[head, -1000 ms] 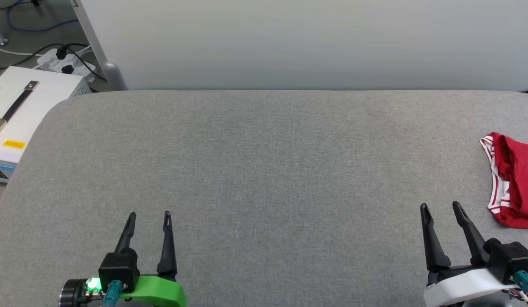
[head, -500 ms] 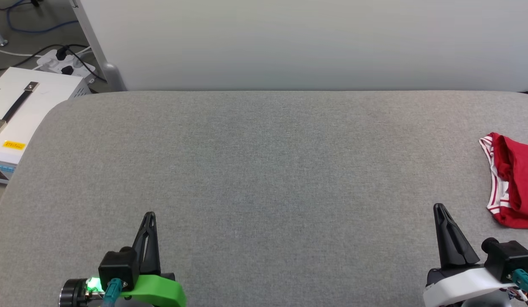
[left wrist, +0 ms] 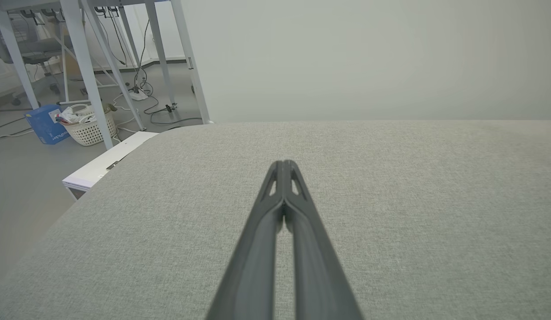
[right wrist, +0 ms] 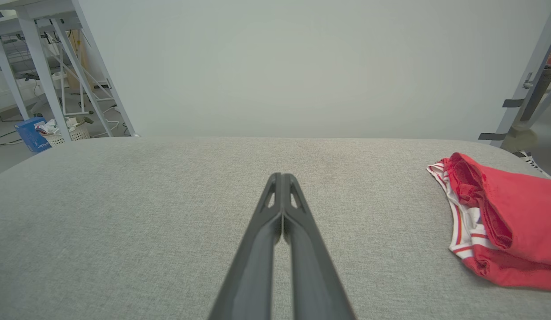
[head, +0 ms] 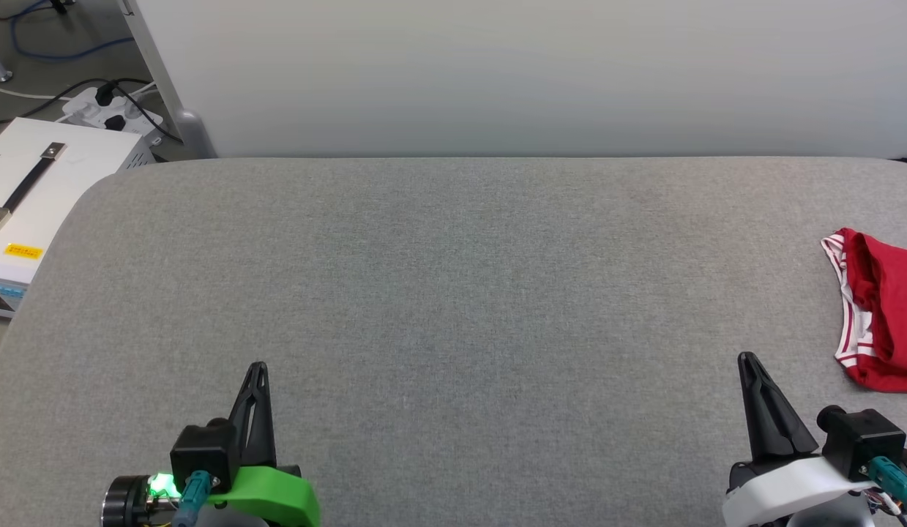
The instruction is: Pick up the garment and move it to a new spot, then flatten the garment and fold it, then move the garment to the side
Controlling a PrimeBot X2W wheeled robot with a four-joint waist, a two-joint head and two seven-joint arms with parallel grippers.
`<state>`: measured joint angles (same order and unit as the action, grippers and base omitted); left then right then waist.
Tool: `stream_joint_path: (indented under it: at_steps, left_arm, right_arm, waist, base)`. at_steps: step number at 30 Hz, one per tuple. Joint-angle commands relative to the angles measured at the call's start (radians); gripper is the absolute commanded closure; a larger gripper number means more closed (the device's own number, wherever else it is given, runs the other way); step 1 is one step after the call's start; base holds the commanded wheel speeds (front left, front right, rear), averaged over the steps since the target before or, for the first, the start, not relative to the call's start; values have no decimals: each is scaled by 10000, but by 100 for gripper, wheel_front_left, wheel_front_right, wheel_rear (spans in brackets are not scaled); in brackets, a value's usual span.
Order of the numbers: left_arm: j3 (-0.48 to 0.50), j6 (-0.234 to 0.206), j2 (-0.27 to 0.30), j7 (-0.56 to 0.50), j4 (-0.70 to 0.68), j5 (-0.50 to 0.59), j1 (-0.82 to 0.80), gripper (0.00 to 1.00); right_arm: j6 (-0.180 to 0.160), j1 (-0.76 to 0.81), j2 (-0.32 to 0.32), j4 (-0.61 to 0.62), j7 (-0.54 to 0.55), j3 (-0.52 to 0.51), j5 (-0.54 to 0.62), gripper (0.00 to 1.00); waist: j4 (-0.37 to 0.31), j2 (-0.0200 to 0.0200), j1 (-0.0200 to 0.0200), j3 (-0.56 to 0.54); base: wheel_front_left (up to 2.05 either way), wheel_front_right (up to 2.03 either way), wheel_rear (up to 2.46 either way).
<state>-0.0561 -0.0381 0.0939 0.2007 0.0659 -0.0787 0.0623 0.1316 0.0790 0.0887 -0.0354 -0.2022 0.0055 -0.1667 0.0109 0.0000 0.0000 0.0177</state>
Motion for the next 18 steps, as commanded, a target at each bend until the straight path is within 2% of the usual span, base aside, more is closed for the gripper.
stream_joint_path:
  at_steps: [1, 18]
  left_arm:
    - [59, 80, -49, -68, -43, 110, -125, 100]
    - [148, 133, -118, -411, -151, 229, -213, 100]
  right_arm:
    - [-4, -172, -30, 75, 67, -12, 103, 100]
    - [-5, -281, -93, 125, 413, -19, 379, 100]
  waist:
    - [-1, 0, 0, -2]
    - [-20, 0, 0, -33]
  base:
    - [0, 0, 0]
    - [0, 0, 0]
